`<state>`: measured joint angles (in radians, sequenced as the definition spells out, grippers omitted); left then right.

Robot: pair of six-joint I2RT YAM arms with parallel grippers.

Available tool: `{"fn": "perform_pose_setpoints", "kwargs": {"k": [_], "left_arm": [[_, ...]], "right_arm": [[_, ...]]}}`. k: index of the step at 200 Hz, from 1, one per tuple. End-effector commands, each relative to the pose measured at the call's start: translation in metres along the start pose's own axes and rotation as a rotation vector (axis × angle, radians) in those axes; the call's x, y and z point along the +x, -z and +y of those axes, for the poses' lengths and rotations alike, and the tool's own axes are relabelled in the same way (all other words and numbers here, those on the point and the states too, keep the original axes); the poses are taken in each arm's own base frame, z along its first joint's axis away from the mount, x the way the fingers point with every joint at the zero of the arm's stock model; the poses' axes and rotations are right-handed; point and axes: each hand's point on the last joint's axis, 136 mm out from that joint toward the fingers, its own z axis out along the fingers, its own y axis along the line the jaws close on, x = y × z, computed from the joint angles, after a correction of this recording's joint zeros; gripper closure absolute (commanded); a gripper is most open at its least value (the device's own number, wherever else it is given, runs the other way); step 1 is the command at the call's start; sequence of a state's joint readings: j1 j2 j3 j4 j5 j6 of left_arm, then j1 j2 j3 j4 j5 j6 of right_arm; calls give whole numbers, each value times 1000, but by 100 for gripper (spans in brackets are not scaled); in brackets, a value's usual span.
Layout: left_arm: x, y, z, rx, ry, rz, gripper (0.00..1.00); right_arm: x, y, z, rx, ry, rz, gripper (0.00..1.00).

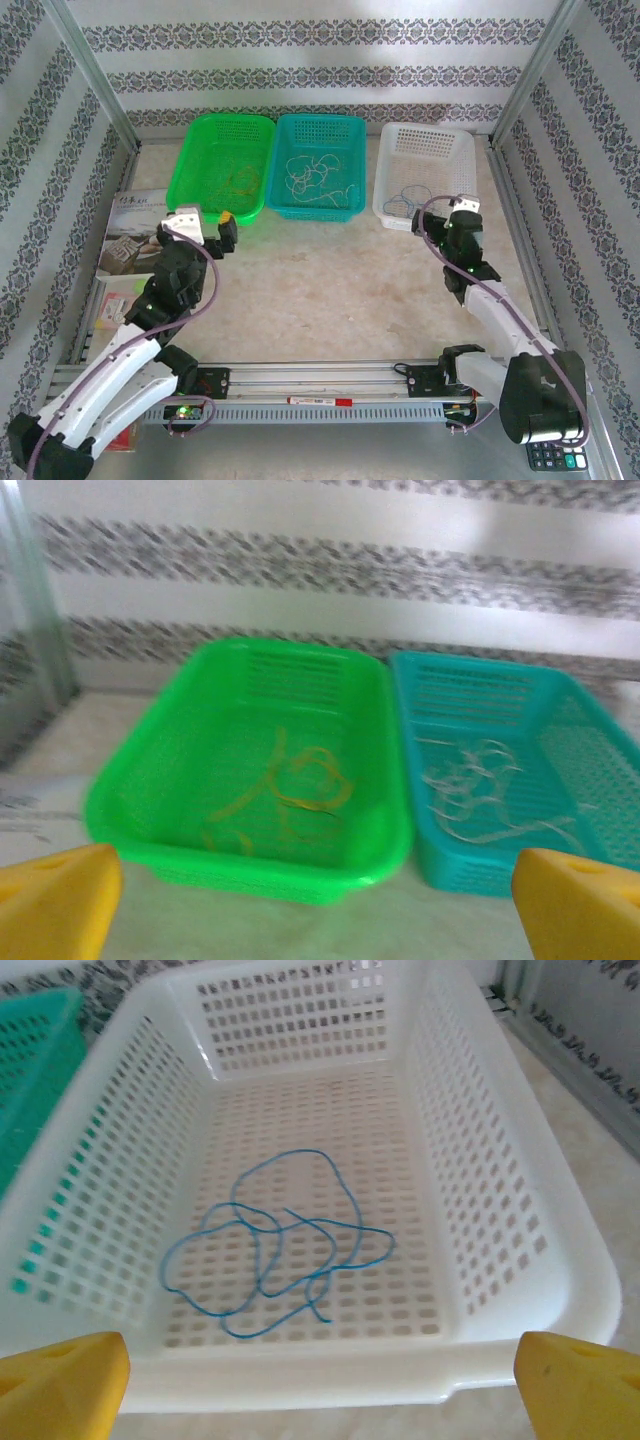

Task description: Untangle the cables

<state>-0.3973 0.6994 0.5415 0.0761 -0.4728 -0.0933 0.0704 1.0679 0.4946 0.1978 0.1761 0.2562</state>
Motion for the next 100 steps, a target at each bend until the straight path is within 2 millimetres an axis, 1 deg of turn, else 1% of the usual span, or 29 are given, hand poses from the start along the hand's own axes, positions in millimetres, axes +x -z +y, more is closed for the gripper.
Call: {"fn": "perform_pose_setpoints", "kwargs": {"k": [1,22,37,52,59,67,70,88,100], "left_arm": [[2,-17,19,-66,-85,-59,0],[20,-28,29,-102,-89,-126,0],[47,-40,37,-143,-122,-74,0],[71,-50,39,-150,-138,-25,0],[82,-56,39,-143,-130,-3,0],[89,-61,37,-129,-121,8,0],[91,-63,36,-121,-123,9,0],[108,-78,30,-83,-139,46,0],[118,-86,27,-61,-126,60,0]], "right_arm": [[-24,-2,-5,56,72,-134,2],[-15,-10,-6,67,109,-140,2],[-7,-17,-6,65,124,-148,2],[2,-23,-4,43,140,-151,2],[6,-26,-2,31,147,-150,2],[12,-29,0,15,152,-151,2],[10,-30,2,8,149,-165,2],[12,-30,9,-31,189,-150,2],[11,-30,10,-40,194,-160,2]]}}
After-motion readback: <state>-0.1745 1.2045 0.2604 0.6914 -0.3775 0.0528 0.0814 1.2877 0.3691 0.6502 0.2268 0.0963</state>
